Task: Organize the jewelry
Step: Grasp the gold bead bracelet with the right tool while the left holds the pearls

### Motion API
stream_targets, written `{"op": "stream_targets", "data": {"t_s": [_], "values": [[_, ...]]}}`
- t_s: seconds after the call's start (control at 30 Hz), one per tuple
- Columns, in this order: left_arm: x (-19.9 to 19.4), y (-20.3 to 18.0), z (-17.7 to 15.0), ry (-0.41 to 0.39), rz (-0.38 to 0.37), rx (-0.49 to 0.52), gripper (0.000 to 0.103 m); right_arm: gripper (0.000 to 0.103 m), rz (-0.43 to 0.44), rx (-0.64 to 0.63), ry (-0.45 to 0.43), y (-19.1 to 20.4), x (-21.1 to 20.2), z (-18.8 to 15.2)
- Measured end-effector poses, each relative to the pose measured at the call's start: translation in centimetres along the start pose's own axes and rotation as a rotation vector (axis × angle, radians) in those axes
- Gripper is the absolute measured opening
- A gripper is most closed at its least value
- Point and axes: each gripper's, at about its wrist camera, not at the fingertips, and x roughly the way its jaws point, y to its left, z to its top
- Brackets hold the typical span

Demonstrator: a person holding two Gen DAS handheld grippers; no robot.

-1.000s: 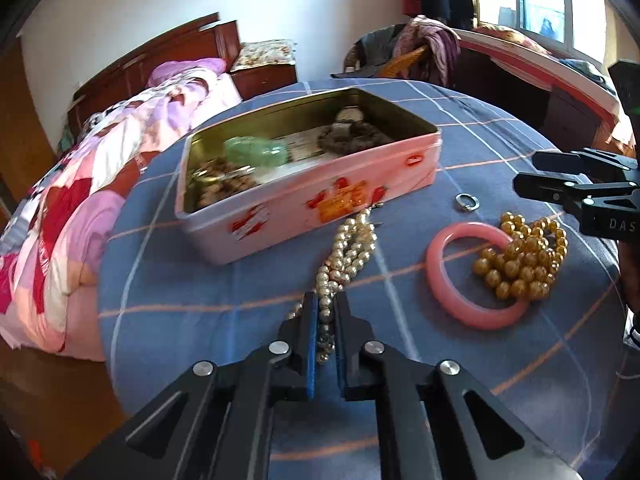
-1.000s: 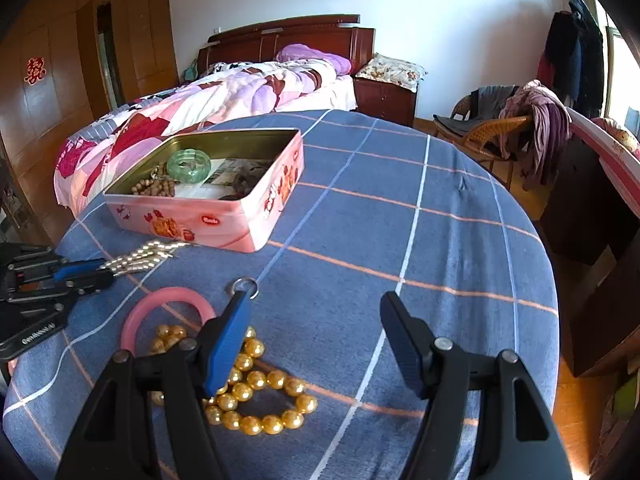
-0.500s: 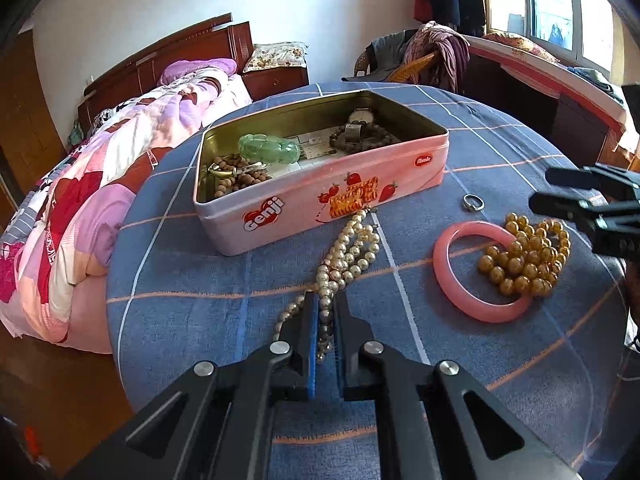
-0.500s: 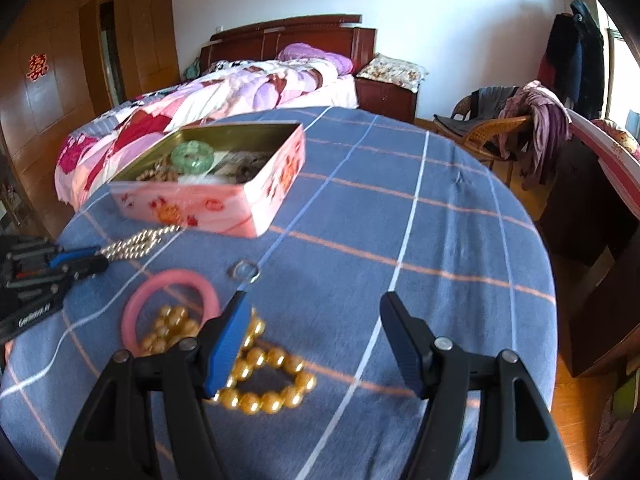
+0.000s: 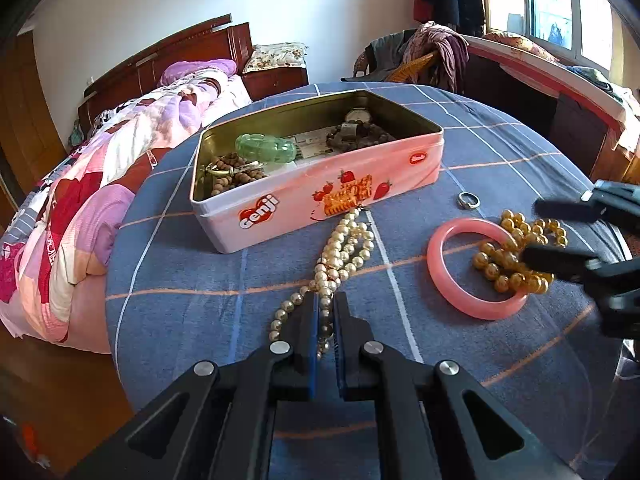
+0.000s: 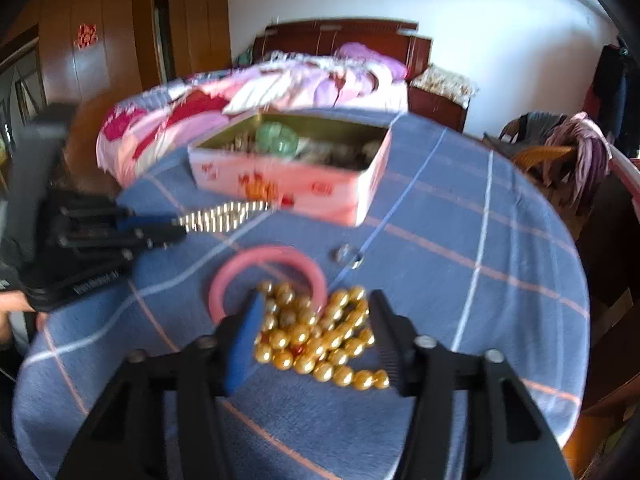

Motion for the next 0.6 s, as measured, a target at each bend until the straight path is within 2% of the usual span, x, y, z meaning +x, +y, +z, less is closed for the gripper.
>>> {"op": "stream_targets", "data": {"t_s": [0.07, 0.1, 0.17, 0.6], "values": [[0.0, -0.1, 0.0, 0.0, -0.002, 0.002, 0.006, 0.036, 0.005, -0.003, 0.005, -0.3, 0.4, -0.3], [0.0, -0.1, 0.0, 0.0, -0.003, 0.001, 0.006, 0.026, 0.011, -0.005, 0.005, -0.4, 0.2, -0.3], [0.0, -0.2, 0.0, 0.0, -0.005, 0.0, 0.006, 0.013, 0.023, -0.003, 0.004, -0.6, 0.1, -0.2], [-0.1, -0.4, 0.1, -0.006, -0.017, -0.004, 0.006, 0.013, -0.004, -0.02, -0.027, -0.2, -0.7, 0.0]]}}
